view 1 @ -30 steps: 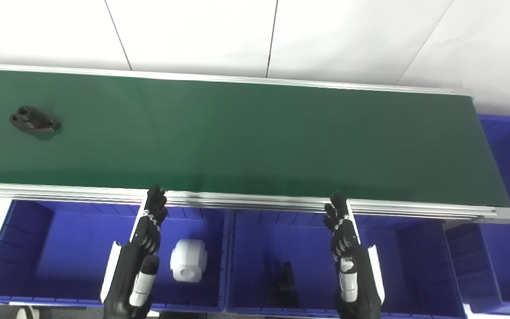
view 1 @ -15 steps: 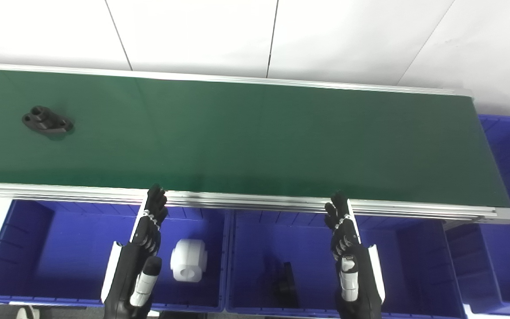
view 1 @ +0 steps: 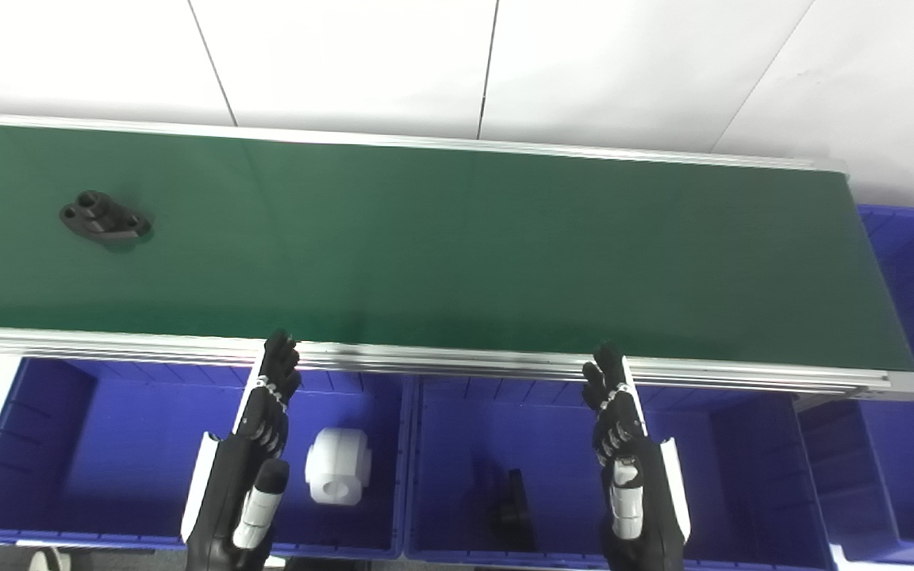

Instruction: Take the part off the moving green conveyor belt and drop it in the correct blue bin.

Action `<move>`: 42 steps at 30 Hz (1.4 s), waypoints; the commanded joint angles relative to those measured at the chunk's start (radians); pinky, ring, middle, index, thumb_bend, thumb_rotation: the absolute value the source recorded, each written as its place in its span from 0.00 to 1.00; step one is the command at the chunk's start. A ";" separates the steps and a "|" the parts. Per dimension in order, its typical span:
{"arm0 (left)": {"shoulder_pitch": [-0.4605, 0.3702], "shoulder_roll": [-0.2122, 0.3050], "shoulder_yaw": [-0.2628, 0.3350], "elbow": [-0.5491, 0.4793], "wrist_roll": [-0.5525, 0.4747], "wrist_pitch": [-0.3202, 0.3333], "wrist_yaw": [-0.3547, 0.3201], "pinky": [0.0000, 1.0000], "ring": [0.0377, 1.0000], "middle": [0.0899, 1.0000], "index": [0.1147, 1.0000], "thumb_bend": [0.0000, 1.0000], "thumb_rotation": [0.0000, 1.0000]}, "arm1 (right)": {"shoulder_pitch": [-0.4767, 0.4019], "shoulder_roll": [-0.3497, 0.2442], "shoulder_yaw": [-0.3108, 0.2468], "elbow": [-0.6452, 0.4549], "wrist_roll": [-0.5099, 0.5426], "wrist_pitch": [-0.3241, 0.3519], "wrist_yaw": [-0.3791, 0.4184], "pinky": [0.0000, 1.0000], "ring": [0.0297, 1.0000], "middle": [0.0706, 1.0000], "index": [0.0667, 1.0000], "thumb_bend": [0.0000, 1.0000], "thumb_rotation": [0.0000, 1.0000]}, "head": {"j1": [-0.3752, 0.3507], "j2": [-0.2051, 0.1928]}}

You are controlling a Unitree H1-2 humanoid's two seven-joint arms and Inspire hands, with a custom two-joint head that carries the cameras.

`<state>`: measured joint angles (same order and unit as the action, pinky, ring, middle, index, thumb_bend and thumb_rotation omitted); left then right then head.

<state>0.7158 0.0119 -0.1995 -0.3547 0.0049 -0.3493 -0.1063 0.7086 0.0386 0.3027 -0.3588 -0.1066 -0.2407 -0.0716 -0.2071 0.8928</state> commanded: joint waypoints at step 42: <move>-0.023 -0.076 -0.168 0.188 0.221 -0.120 0.229 0.97 1.00 1.00 1.00 0.87 0.90 | -0.028 -0.120 -0.131 0.174 0.219 -0.185 0.117 1.00 1.00 1.00 1.00 0.84 1.00 | 0.495 -0.313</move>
<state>0.7052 -0.0496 -0.3309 -0.1709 0.2036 -0.4299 0.0844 0.6781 -0.0748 0.1768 -0.1761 0.0989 -0.3746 0.0249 0.2882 0.5785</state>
